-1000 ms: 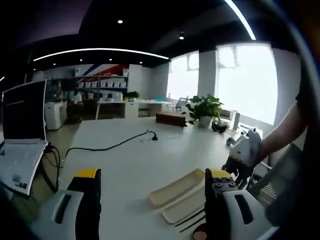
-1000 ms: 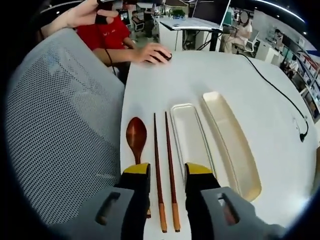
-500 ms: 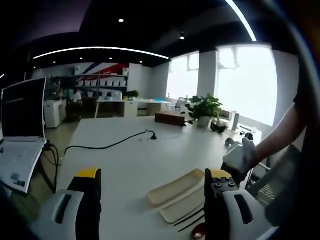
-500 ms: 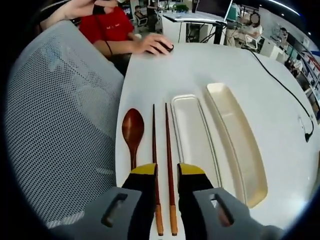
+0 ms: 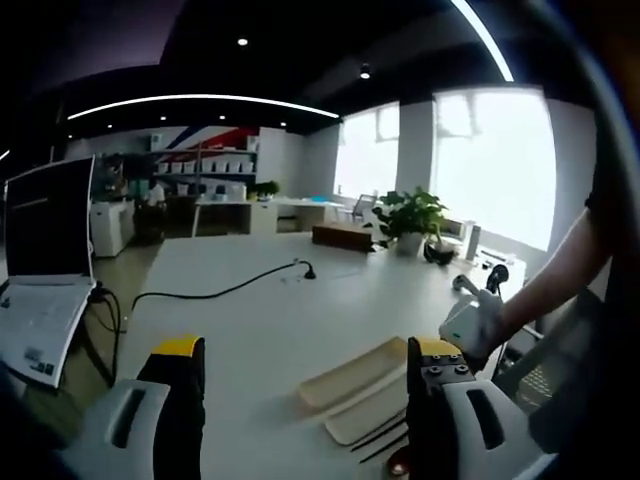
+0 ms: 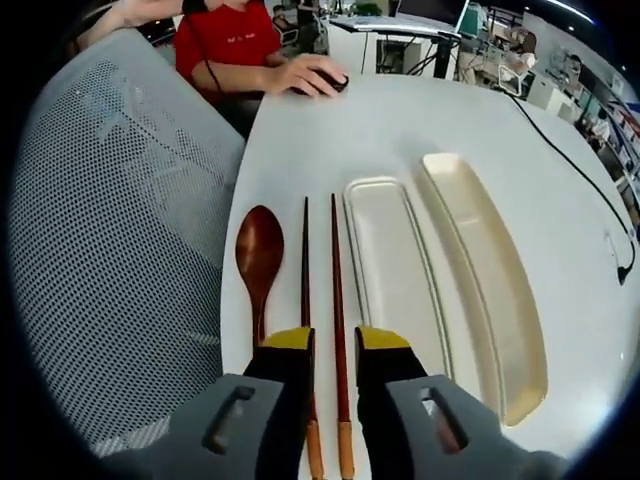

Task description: Arrange the utensils inside the cutlery case until each visible utensil rests in its matching compartment.

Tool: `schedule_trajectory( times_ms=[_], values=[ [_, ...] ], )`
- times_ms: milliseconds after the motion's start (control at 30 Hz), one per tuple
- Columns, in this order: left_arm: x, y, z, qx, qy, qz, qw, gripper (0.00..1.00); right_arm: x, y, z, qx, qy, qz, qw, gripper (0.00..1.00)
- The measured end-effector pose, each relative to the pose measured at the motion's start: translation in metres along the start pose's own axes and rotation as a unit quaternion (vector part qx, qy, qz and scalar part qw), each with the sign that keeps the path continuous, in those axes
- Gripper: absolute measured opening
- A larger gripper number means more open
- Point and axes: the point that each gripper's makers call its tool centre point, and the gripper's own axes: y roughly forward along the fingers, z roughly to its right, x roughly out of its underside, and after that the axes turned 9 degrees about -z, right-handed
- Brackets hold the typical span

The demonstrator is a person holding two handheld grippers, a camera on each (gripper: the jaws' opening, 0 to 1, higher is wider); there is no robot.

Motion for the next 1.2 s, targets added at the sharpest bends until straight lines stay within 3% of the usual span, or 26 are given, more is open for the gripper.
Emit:
schedule_trajectory(
  times_ms=[433,533,1200],
  values=[
    [-0.0012,-0.0006,-0.0006,-0.005,0.016,-0.002,0.9999,0.84,0.0010,0.0046,0.0029,0.002,-0.020,-0.022,0.9996,0.05],
    [-0.0021,-0.0008,-0.0024,-0.009,0.016,0.000,0.9998,0.84,0.0016,0.0044,0.0025,0.016,-0.067,-0.037,0.9969,0.05],
    [-0.0034,-0.0036,-0.0082,-0.019,0.014,0.004,0.9997,0.84,0.0001,0.0060,0.0047,0.018,-0.090,-0.073,0.9931,0.01]
  ],
)
